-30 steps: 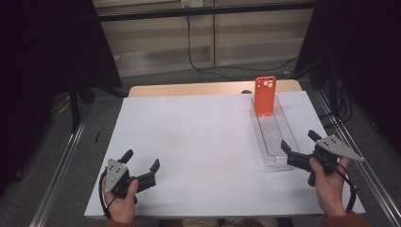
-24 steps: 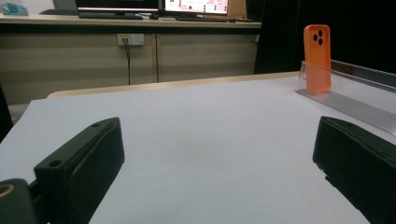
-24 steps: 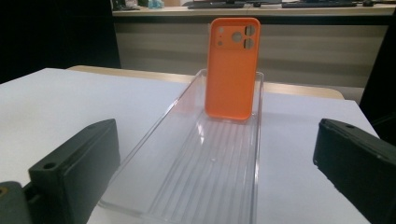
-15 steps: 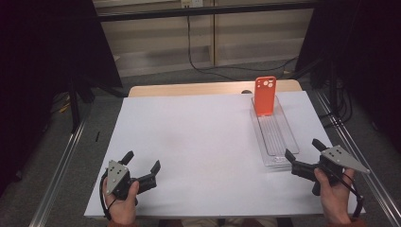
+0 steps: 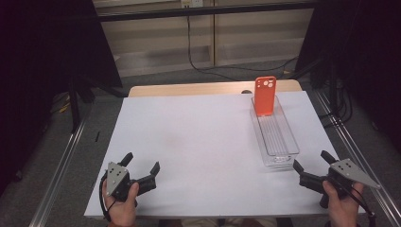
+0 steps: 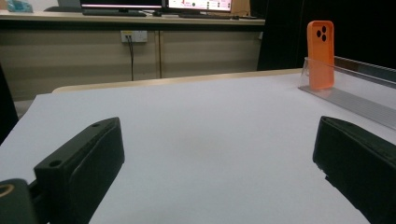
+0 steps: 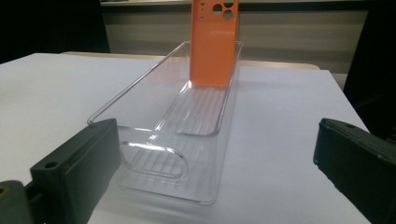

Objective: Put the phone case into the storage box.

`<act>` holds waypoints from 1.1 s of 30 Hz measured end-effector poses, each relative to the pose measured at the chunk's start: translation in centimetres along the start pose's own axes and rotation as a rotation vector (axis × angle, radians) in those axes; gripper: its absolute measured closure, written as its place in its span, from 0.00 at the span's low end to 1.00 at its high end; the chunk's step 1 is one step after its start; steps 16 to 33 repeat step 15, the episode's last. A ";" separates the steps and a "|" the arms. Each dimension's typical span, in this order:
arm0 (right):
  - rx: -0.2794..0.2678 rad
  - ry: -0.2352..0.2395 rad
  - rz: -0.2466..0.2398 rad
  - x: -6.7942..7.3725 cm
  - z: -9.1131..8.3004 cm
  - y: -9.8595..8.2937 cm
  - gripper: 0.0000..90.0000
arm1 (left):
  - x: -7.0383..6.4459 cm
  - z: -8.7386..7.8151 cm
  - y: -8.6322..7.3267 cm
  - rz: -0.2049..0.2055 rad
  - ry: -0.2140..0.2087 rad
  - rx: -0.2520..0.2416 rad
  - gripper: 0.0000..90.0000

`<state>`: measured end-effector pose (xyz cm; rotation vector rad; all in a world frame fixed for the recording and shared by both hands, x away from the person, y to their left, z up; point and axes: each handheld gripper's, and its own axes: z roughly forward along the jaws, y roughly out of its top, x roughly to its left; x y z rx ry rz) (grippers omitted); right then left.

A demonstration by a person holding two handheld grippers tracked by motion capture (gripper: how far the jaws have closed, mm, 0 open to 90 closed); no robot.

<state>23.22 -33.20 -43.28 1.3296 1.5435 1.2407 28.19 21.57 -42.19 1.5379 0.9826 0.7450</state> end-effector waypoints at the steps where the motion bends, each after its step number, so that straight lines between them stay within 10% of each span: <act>1: -0.004 -0.002 0.000 0.0 -0.1 -0.1 0.00 | 0.0 0.0 0.0 0.002 0.000 0.001 0.02; 33: -0.005 0.024 0.007 0.0 0.5 0.0 0.00 | 0.0 0.3 -0.1 -0.007 -0.011 0.022 0.02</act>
